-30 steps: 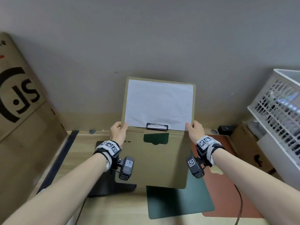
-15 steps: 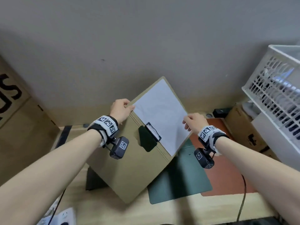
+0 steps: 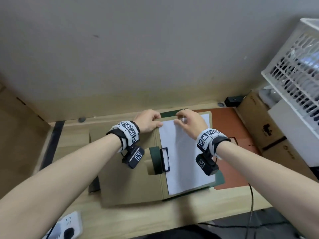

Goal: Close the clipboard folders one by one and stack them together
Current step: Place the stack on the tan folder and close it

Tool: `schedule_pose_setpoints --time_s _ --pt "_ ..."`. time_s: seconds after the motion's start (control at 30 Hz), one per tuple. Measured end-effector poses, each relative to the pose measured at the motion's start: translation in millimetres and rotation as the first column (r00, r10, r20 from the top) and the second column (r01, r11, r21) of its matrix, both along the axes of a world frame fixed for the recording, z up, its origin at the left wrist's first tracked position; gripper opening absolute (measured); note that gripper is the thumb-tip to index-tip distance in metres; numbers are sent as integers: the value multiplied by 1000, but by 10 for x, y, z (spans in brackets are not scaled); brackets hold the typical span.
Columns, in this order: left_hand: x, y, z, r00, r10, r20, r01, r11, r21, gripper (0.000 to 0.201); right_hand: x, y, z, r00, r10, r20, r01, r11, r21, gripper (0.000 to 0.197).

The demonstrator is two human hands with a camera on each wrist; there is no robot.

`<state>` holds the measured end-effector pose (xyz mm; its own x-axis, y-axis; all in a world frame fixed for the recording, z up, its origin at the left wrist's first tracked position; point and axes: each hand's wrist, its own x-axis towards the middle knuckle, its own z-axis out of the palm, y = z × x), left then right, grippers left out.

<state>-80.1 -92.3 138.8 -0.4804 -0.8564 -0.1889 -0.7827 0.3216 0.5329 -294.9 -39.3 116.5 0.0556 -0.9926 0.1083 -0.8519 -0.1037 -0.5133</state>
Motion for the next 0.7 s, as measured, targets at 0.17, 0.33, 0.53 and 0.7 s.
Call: schedule_pose_setpoints --time_s 0.17,0.33,0.53,0.7 --pt "-3 58 -461 998 -36 43 33 997 71 11 66 32 -392 994 -112 -1 111 978 177 21" --pt "7 -45 -911 996 50 71 -57 993 103 7 116 -168 -836 986 -165 6 157 951 268 15" --pt "310 -64 -1405 985 164 51 -165 986 15 40 92 -587 -1368 985 -159 -69 174 906 387 19" --pt "743 97 -1789 952 206 225 -248 952 177 53 72 -853 -1775 985 -134 -105 167 868 467 19"
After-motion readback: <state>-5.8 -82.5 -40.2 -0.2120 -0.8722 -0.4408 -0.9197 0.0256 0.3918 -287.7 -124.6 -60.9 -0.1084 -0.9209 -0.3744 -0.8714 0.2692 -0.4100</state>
